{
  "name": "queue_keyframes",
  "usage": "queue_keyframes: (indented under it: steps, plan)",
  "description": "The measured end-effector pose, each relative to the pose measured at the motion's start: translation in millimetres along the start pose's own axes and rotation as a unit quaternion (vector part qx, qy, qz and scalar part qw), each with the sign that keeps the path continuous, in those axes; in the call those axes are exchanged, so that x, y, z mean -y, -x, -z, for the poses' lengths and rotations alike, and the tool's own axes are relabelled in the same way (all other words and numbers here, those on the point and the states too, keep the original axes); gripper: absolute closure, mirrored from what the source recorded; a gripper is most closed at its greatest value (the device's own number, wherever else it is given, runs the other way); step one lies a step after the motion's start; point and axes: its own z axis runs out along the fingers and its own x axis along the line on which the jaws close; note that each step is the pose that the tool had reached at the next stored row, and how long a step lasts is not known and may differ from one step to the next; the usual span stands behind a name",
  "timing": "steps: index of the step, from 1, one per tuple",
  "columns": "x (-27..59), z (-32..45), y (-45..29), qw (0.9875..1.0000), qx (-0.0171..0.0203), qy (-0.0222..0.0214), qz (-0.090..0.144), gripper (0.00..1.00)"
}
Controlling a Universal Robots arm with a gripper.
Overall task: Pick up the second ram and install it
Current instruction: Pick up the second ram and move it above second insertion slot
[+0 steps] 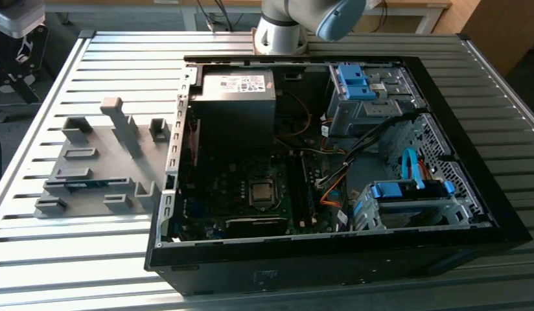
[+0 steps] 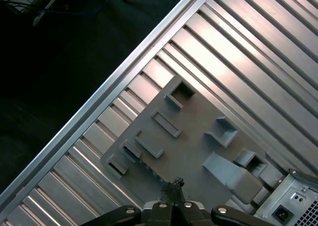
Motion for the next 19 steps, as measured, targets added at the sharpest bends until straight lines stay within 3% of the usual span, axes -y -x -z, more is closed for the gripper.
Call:
queue_keyframes:
  steps: [7,19]
  plan:
    - [0.0,-1.0,-0.4,0.9996,-0.0013,0.0002,0.030,0.89]
    - [0.1,-2.2,-1.0,0.9969,-0.0035,0.0005,0.079,0.89]
